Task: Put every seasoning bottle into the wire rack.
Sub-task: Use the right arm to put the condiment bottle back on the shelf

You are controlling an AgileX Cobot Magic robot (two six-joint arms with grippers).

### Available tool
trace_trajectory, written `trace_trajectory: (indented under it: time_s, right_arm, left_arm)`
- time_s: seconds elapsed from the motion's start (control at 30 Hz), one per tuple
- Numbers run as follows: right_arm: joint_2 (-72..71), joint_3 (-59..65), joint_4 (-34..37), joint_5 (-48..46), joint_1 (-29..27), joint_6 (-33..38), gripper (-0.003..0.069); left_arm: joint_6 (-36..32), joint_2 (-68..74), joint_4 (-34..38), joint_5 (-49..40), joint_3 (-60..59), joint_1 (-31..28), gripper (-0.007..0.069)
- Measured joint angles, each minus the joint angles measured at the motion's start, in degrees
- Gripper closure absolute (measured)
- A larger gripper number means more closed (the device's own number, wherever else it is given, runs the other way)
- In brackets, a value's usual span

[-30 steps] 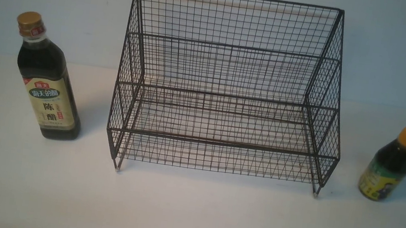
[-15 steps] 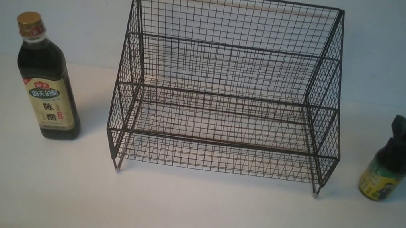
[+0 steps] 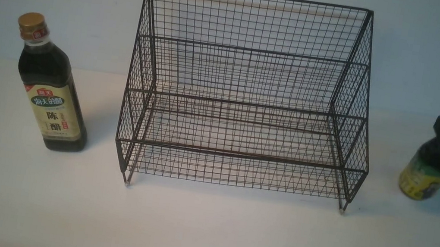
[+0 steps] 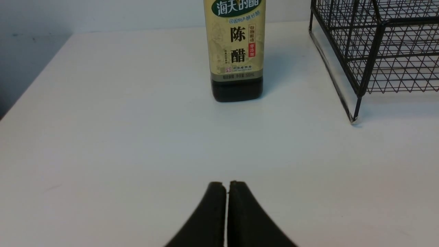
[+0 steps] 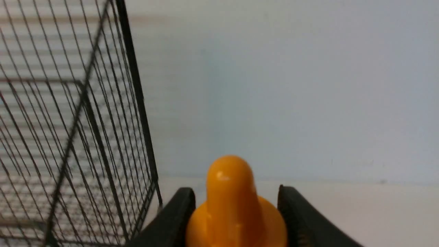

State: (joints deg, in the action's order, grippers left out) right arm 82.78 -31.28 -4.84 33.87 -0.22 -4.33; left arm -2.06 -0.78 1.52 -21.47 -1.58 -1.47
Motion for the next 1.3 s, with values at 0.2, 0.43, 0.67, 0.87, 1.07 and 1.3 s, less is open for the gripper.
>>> trace_trajectory:
  time_s: [0.2, 0.43, 0.67, 0.87, 1.07, 1.3]
  right_arm:
    - [-13.1, -3.4, -1.2, -11.4, 3.7, -4.7, 0.0373]
    - [-18.6, -10.9, -5.9, -21.9, 14.6, -12.3, 0.0373]
    - [-14.2, -13.2, -6.1, -22.0, 20.5, -13.7, 0.0373]
    - [-4.7, -15.6, -6.2, -21.8, 20.8, -14.7, 0.0373]
    - [2.0, -18.4, -6.2, -19.9, 20.9, -15.1, 0.0373]
    - [6.0, -18.5, -6.2, -19.9, 20.9, -15.1, 0.0373]
  left_arm:
    - [0.0, 0.0, 0.0, 0.0, 0.0, 0.0, 0.0629]
    - [0.0, 0.0, 0.0, 0.0, 0.0, 0.0, 0.0629]
    - [0.0, 0.0, 0.0, 0.0, 0.0, 0.0, 0.0629]
    - [0.0, 0.0, 0.0, 0.0, 0.0, 0.0, 0.0629]
    - [0.0, 0.0, 0.0, 0.0, 0.0, 0.0, 0.0629]
    - [0.0, 0.0, 0.0, 0.0, 0.0, 0.0, 0.0629]
